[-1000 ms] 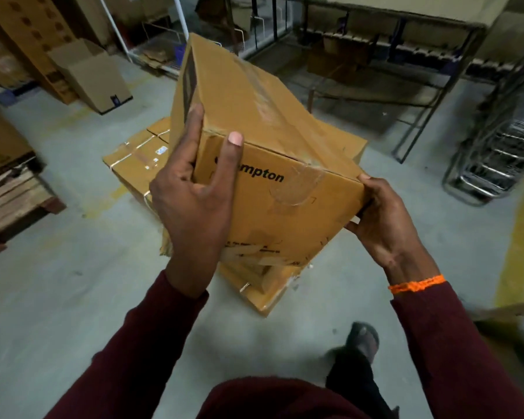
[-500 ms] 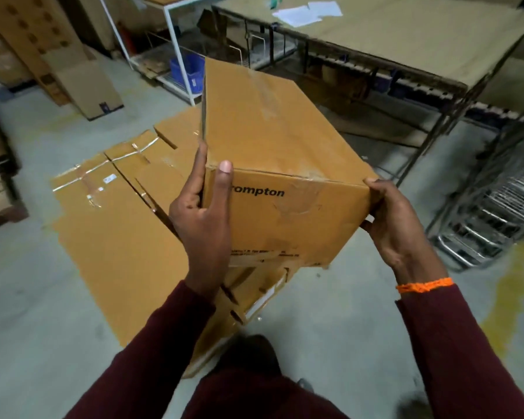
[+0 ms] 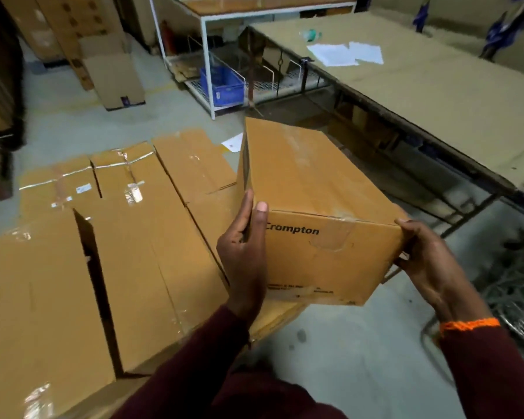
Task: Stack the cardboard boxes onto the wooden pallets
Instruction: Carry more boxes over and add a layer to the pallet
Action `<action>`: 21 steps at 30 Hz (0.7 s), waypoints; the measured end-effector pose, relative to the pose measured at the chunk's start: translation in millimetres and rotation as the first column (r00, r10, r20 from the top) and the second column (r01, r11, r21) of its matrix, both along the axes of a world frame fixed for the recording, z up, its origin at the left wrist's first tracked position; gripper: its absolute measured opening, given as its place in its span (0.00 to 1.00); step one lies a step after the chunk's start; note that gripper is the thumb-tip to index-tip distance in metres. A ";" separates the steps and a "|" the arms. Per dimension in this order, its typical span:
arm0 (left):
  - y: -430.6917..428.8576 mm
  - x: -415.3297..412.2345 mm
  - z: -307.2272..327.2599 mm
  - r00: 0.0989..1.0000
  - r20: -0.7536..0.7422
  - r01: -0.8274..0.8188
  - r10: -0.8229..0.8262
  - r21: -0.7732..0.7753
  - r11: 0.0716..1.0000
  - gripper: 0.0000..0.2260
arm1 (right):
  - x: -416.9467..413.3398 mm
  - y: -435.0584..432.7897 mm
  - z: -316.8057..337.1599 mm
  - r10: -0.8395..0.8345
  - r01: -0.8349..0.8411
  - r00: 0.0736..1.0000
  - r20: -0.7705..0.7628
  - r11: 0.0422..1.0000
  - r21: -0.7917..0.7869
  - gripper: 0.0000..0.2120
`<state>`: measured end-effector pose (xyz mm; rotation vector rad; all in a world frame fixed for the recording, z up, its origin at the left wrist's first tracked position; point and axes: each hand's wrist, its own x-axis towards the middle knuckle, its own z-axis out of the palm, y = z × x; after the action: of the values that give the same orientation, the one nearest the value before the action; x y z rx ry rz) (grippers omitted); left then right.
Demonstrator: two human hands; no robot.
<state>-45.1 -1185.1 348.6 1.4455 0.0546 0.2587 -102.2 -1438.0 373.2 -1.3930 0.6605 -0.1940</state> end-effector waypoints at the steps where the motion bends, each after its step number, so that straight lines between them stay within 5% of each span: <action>1: -8.0 12.1 -7.7 1.000 -0.014 -0.015 0.015 0.006 1.000 0.25 | 17.0 -11.4 -3.8 0.020 -0.020 1.000 -0.016 1.000 0.000 0.20; 10: -40.1 67.5 -64.8 0.945 -0.143 -0.308 0.296 -0.077 0.948 0.20 | 168.2 -51.4 -82.4 0.406 -0.399 0.909 -0.093 0.913 0.084 0.14; 14: -58.5 77.8 -115.6 0.896 -0.231 -0.399 0.380 -0.040 0.916 0.21 | 213.4 -69.8 -131.4 0.623 -0.612 0.773 -0.123 0.782 0.116 0.24; 18: -76.9 76.7 -165.4 0.807 -0.434 -0.399 0.401 0.101 0.911 0.27 | 224.9 -85.9 -167.6 0.805 -0.782 0.565 -0.182 0.593 0.192 0.27; 21: -92.2 68.1 -194.3 0.688 -0.657 -0.345 0.308 0.077 0.935 0.38 | 225.1 -99.9 -199.8 0.834 -0.794 0.477 -0.277 0.544 0.270 0.28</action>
<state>23.0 -1277.3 154.2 1.4055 0.9129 0.0164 122.9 -1538.0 173.3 -1.5122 0.2233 0.9122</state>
